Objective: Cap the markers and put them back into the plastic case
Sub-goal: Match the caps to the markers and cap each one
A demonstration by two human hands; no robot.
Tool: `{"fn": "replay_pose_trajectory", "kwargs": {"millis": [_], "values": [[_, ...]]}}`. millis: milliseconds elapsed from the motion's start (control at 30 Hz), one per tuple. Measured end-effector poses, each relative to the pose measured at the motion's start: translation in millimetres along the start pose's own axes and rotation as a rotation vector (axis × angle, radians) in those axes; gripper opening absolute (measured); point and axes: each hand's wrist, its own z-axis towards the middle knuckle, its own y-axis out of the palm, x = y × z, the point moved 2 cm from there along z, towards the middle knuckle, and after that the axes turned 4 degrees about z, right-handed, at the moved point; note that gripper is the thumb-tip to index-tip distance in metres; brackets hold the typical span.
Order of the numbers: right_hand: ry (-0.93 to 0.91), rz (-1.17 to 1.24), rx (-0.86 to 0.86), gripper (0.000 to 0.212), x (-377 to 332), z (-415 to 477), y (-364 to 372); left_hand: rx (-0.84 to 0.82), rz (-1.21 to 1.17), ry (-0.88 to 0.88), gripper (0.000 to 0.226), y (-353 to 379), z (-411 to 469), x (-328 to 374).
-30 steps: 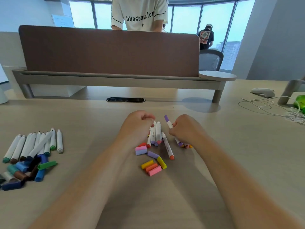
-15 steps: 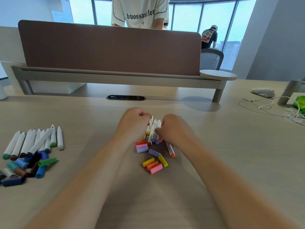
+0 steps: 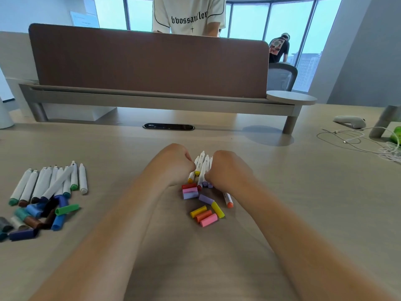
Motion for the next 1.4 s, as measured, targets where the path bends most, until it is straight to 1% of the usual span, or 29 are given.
{"fn": "replay_pose_trajectory", "kwargs": {"millis": [67, 133, 167, 200, 233, 300, 400, 467, 567, 633, 733, 867, 967, 1167, 1400], "values": [[0.001, 0.030, -0.014, 0.026, -1.3, -0.4, -1.5, -0.001, 0.001, 0.011, 0.013, -1.3, -1.5, 0.7], [0.017, 0.092, 0.014, 0.011, 1.0, 0.8, -4.9, -0.014, 0.006, 0.026, 0.014, -3.0, -2.1, 0.5], [0.044, 0.149, 0.028, 0.017, 3.8, 0.3, -6.5, -0.024, 0.012, 0.034, 0.015, -3.7, -2.3, 0.3], [0.067, 0.218, 0.041, 0.025, 6.4, -1.0, -8.4, -0.034, 0.021, 0.045, 0.015, -4.6, -2.9, 0.0], [0.082, 0.307, 0.056, 0.026, 10.6, -0.8, -9.6, -0.047, 0.031, 0.059, 0.015, -5.2, -3.5, 0.0], [0.099, 0.488, 0.074, 0.020, 17.7, -3.8, -13.2, -0.085, 0.059, 0.108, 0.016, -5.6, -5.1, 0.7], [0.104, 0.792, 0.016, 0.020, 26.0, -9.2, -15.4, -0.142, 0.108, 0.179, 0.016, -5.3, -9.3, 3.8], [0.100, 0.964, 0.002, 0.016, 31.1, -10.1, -17.4, -0.160, 0.131, 0.196, 0.016, -5.0, -11.1, 5.6], [0.098, 1.113, -0.019, 0.012, 35.3, -10.2, -19.4, -0.192, 0.154, 0.210, 0.016, -5.4, -13.3, 8.1], [0.099, 1.154, -0.044, 0.012, 36.0, -9.7, -19.0, -0.229, 0.152, 0.241, 0.014, -8.1, -16.4, 10.1], [0.098, 1.159, -0.046, 0.007, 35.3, -8.9, -18.5, -0.343, 0.141, 0.333, 0.014, -12.9, -26.4, 15.9], [0.106, 1.120, -0.047, 0.005, 35.9, -5.6, -16.6, -0.460, 0.241, 0.428, 0.014, -6.3, -36.1, 24.5], [0.106, 1.110, -0.057, 0.006, 36.1, -4.7, -14.9, -0.496, 0.313, 0.451, 0.017, 0.1, -39.3, 27.2], [0.107, 1.090, -0.069, 0.015, 36.1, -3.9, -11.9, -0.535, 0.316, 0.465, 0.017, 9.1, -42.0, 28.6], [0.091, 1.065, -0.084, 0.008, 35.2, -3.6, -10.7, -0.551, 0.361, 0.449, 0.010, 13.8, -40.2, 28.1]]}}
